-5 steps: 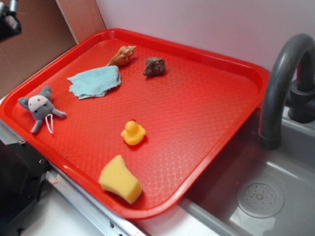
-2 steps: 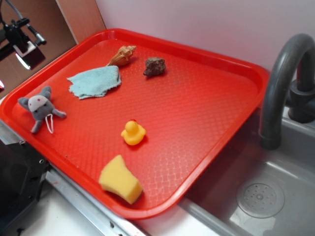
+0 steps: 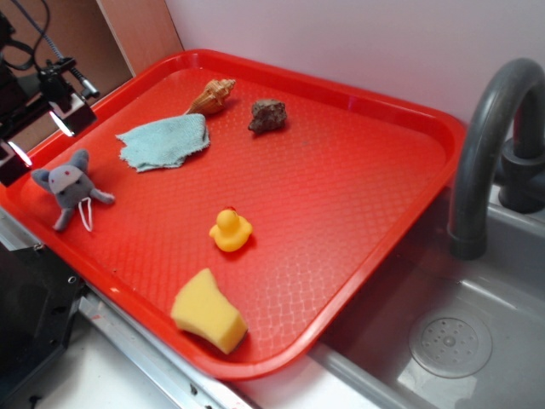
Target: Grab the gray animal.
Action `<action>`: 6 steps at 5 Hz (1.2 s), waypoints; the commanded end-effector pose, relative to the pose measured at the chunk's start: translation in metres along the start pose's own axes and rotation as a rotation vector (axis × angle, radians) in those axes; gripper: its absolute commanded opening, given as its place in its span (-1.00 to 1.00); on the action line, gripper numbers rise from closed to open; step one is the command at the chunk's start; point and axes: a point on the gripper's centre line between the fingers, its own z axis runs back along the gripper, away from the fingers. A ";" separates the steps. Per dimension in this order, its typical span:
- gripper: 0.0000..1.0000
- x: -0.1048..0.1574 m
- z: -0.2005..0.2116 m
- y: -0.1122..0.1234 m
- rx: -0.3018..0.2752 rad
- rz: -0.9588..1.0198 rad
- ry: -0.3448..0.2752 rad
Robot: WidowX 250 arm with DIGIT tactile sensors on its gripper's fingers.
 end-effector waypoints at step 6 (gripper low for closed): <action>-1.00 -0.001 0.020 -0.035 -0.104 -0.263 0.160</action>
